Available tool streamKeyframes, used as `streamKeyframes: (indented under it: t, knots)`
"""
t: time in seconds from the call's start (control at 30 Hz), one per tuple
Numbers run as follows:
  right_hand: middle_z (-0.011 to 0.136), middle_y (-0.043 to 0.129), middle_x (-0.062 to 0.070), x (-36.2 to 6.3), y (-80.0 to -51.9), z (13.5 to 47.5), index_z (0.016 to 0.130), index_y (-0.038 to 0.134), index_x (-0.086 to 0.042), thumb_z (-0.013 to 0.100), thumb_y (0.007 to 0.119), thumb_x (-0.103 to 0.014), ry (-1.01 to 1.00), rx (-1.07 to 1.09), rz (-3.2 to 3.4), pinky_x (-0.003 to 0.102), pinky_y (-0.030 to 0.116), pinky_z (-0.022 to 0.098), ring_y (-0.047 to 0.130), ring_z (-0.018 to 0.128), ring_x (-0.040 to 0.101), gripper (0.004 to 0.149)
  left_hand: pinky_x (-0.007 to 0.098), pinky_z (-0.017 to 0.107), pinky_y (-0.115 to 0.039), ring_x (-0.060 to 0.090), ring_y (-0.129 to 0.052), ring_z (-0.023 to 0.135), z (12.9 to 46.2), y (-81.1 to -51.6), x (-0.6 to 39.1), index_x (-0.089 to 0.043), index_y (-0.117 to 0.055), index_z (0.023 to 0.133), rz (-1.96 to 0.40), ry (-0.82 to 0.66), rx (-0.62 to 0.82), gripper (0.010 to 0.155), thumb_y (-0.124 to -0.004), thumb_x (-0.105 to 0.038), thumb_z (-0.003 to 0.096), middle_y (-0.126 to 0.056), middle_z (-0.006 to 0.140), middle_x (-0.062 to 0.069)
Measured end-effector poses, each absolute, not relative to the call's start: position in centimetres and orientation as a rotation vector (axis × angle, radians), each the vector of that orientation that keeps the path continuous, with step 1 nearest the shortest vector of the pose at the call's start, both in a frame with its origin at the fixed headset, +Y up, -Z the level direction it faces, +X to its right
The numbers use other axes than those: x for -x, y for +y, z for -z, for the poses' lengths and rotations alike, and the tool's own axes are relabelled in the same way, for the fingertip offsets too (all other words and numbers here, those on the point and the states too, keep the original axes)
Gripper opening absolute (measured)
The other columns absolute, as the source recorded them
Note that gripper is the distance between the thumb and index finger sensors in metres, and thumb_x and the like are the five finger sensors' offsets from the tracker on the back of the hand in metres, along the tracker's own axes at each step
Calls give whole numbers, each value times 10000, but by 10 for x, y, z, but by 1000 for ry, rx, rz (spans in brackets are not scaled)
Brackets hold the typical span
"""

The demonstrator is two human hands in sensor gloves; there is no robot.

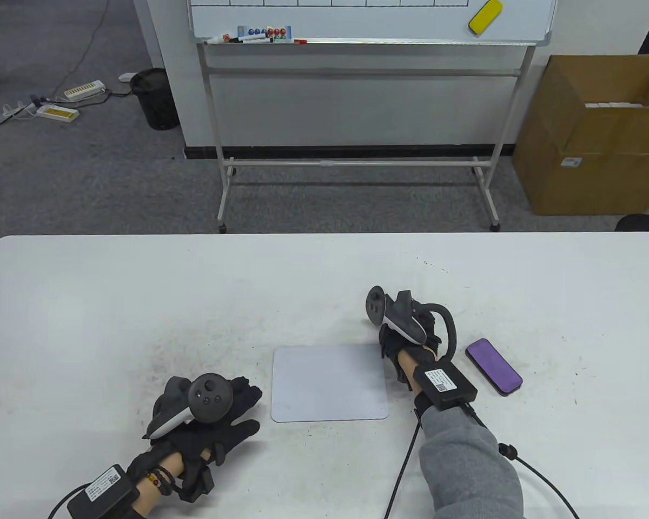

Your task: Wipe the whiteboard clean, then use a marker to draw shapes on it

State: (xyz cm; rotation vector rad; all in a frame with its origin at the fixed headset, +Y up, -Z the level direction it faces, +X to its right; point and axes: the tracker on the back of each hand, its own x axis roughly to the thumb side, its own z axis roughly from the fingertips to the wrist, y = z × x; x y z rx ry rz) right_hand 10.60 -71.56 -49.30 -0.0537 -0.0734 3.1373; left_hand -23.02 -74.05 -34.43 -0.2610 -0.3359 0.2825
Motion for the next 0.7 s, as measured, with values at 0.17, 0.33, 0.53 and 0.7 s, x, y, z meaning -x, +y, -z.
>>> streamKeyframes:
  t: [0.17,0.33,0.53,0.7]
  knots:
    - [767,916,-40,-97,-689,462,804,853,-316,283,981,-422,-139,-36,-2875,314,862,391,1001,570,185,547,656,759,-516,345,-577,1097,343,-741,227,-348,-633,1009,-282,-354,258,697,-677,-584,355,-540,1172,55]
    - [775,932,-27,-84,-672,426,771,871,-334,297,973,-430,-153,-102,-2568,299,874,358,1028,549,186,494,640,744,-566,343,-628,1075,340,-738,224,-308,-611,1019,-342,-357,200,723,-694,-581,355,-581,1155,60]
    - [763,960,23,-70,-676,391,764,899,-321,319,948,-426,-30,-141,-2084,282,929,330,1086,496,186,460,574,721,-658,321,-710,1036,335,-732,223,-279,-556,1034,-483,-323,77,759,-715,-579,354,-567,1147,80]
    - [784,956,63,-57,-696,375,788,898,-293,338,947,-405,233,-132,-1628,299,945,367,1097,536,222,467,486,617,-785,246,-888,866,332,-724,224,-240,-494,1048,-617,-319,-4,846,-745,-608,329,-647,1080,89]
